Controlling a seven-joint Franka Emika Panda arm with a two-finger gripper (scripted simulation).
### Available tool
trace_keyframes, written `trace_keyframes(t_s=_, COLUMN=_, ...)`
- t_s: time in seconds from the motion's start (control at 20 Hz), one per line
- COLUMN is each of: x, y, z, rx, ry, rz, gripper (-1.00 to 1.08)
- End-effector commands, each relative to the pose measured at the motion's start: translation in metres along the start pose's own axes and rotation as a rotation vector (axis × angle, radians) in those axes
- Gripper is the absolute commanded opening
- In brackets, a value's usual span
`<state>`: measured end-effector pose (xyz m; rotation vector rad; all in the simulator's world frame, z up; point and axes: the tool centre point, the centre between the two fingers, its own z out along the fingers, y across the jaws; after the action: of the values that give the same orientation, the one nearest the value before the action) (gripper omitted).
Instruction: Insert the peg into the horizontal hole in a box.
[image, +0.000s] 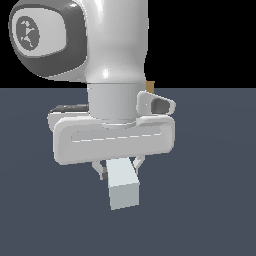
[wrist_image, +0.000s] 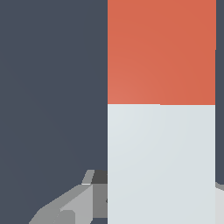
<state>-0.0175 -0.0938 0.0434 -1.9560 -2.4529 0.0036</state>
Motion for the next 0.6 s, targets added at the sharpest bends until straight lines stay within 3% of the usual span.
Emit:
trace_keyframes(t_s=0.0, x=0.014, y=-0.01, z=-0.007, rx=-0.004, ry=-0.001, rz=0.049, gripper=-1.0)
trace_keyframes(t_s=0.55, x=0.081, y=-0.045, z=-0.027, rx=-0.005, ry=0.0, rz=0.258, gripper=-1.0)
